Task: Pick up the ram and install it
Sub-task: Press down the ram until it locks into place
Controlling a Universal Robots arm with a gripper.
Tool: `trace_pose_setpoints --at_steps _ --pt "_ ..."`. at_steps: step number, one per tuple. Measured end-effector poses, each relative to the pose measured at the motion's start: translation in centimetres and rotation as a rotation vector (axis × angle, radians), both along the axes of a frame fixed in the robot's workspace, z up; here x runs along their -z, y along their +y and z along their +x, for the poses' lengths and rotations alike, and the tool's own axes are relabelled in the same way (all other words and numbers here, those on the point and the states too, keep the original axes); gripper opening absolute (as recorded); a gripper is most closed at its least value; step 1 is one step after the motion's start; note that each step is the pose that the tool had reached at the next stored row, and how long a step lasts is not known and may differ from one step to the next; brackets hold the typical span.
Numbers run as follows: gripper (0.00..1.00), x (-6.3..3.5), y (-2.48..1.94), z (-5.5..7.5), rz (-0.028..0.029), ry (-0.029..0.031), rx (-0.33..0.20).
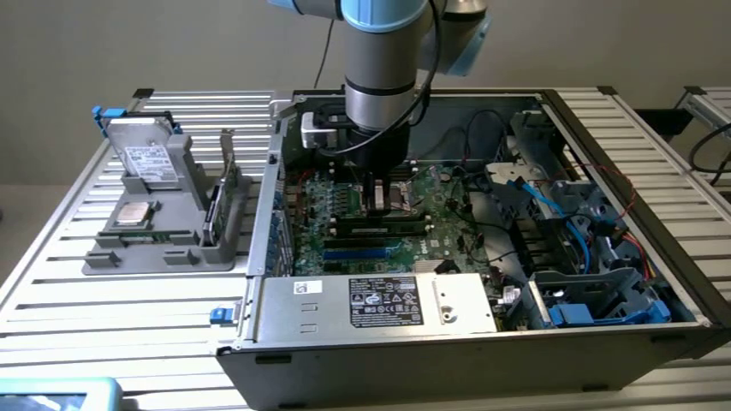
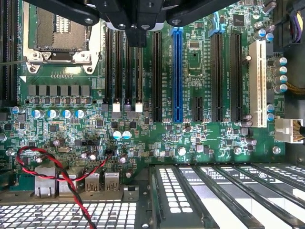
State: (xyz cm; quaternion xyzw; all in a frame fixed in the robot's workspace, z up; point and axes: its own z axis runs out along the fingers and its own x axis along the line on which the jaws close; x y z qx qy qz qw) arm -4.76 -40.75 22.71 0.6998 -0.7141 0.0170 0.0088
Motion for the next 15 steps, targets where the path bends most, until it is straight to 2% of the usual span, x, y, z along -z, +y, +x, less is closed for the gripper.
trace_pose_setpoints --at_steps 2,5,8,10,14,15 --pt "0.11 0.0 0.0 0.0 0.0002 0.0 0.0" --pt "0.11 0.0 -0.08 0.0 0.0047 0.0 0.0" --pt "0.11 0.0 -0.19 0.0 0.0143 0.0006 0.0" --pt "0.11 0.0 -0.25 0.01 0.0186 0.0021 0.0" --pt "0.11 -0.01 -0.31 0.0 0.0194 0.012 0.002" --pt "0.11 -0.01 -0.32 0.0 0.0194 0.0127 0.002"
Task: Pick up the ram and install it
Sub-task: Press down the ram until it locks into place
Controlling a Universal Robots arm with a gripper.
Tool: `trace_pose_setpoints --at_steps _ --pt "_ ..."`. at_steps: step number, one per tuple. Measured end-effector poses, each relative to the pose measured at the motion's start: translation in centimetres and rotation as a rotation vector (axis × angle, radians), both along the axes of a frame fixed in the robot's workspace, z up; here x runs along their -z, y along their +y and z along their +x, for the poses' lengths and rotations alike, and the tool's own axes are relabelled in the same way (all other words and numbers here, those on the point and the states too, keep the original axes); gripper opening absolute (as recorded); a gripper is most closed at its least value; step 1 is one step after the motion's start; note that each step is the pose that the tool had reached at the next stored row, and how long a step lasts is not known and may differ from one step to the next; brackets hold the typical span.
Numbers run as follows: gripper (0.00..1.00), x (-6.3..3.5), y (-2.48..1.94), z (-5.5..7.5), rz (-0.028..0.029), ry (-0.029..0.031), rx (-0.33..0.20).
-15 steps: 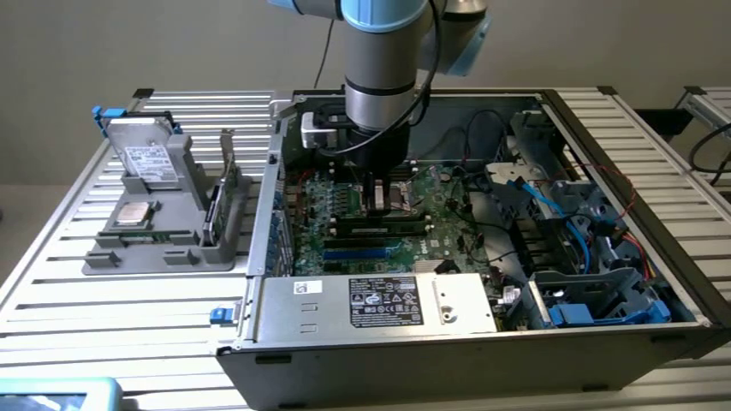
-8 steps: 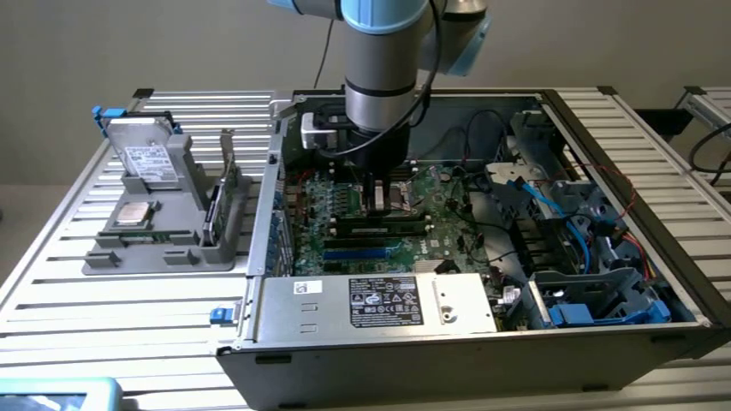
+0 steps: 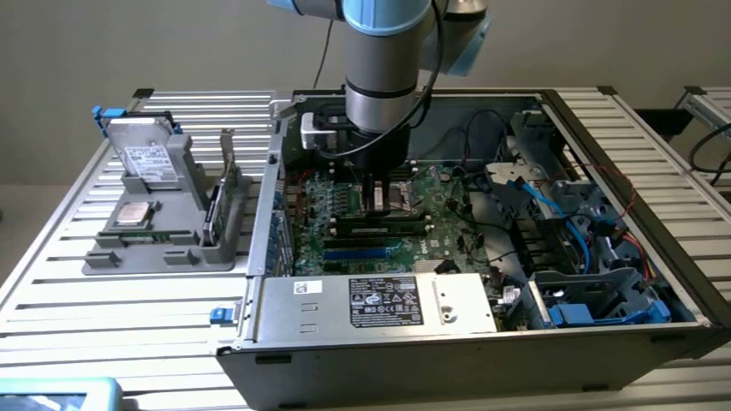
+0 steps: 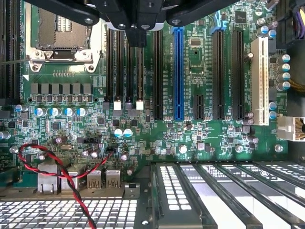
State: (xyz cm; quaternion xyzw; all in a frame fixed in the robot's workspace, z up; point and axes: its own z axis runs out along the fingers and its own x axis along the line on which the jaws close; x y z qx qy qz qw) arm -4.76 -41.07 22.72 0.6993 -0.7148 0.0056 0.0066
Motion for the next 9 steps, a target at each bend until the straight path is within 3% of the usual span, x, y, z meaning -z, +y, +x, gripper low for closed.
trace_pose_setpoints --at_steps 9 --pt "0.11 0.0 -0.09 0.01 0.0 0.001 0.0"
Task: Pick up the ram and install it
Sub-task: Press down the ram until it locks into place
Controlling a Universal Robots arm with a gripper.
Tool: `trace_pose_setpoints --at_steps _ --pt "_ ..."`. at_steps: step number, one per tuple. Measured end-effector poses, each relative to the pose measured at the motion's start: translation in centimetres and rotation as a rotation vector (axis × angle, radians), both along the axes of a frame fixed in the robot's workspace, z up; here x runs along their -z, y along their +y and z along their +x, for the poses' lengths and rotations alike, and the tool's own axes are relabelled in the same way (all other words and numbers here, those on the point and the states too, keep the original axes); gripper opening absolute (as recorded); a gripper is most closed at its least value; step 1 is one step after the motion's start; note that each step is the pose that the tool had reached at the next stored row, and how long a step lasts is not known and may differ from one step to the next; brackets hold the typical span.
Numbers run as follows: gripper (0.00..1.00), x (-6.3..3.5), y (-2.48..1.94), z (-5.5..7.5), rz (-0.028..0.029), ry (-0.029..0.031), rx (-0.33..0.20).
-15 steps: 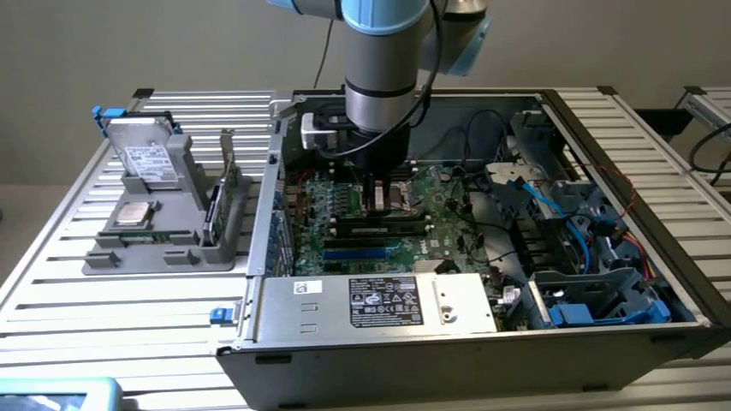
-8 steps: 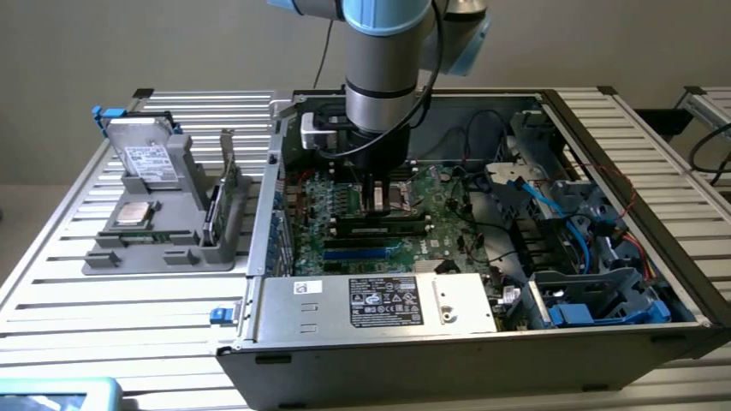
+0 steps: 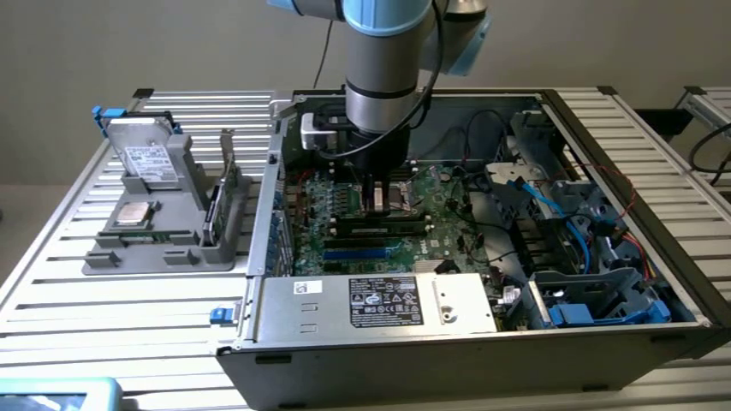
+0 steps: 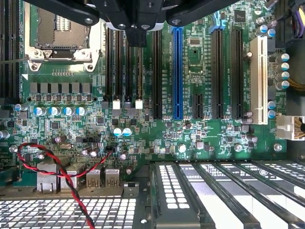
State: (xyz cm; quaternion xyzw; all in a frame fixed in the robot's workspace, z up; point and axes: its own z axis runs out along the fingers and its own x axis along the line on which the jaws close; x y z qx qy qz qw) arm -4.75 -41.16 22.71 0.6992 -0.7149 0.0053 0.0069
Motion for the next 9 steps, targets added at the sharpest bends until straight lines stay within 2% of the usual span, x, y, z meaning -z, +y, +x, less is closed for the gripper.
trace_pose_setpoints --at_steps 9 --pt "0.11 0.0 -0.11 0.0 0.0 0.0 0.0"
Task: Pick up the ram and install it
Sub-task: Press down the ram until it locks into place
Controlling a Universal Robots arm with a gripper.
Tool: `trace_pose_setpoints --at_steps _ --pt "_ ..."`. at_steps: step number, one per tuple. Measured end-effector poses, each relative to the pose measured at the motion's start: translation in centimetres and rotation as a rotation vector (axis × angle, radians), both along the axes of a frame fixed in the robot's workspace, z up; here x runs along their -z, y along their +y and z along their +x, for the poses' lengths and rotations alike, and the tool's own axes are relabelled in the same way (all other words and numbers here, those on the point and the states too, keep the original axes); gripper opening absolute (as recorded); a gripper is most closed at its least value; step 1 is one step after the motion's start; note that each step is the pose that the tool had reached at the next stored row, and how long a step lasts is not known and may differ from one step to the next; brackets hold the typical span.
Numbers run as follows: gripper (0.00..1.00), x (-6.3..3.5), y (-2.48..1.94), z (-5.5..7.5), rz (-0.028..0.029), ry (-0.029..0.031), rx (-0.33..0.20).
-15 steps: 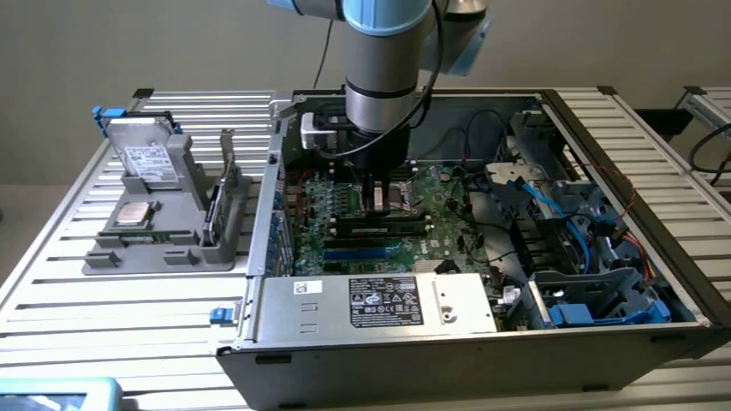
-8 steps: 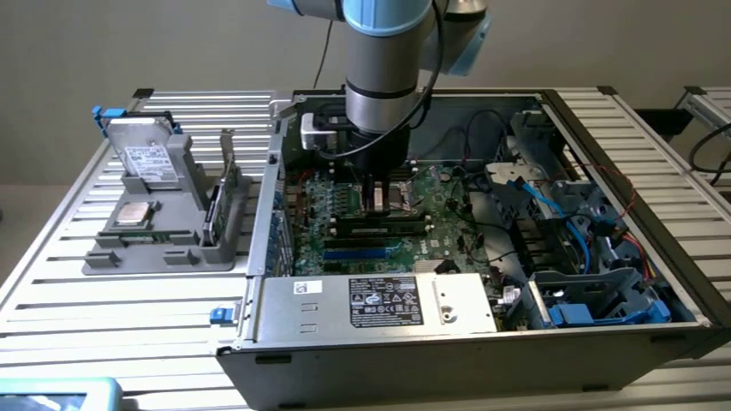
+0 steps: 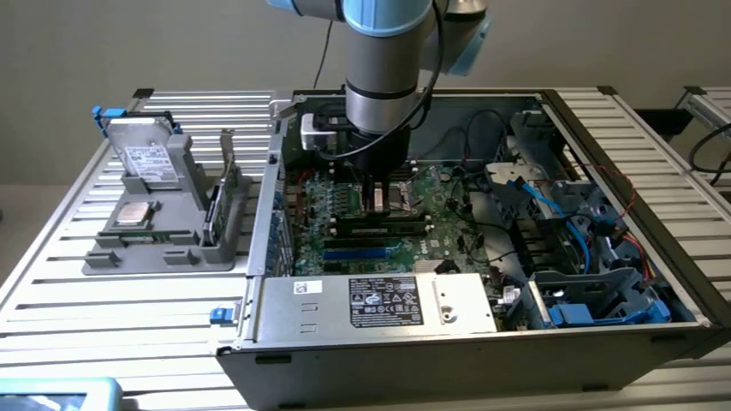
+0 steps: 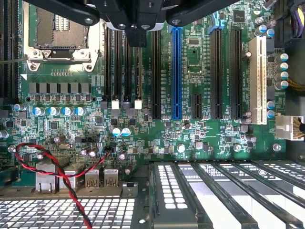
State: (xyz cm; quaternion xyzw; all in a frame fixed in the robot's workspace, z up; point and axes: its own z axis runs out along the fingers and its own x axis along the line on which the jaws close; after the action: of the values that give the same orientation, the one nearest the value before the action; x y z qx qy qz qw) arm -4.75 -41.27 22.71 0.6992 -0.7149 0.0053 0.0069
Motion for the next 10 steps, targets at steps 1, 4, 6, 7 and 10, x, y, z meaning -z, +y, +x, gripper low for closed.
trace_pose_setpoints --at_steps 1,4,6,7,10 --pt "0.11 0.0 -0.01 0.0 0.0 0.0 0.0" --pt "0.11 0.0 -0.01 0.01 -0.0001 0.0 0.0" --pt "0.11 0.0 -0.02 0.01 -0.0001 0.0 0.0" --pt "0.11 0.0 -0.03 0.02 0.0 0.0 0.0" --pt "0.11 0.0 -0.05 0.05 0.0 0.0001 0.0"
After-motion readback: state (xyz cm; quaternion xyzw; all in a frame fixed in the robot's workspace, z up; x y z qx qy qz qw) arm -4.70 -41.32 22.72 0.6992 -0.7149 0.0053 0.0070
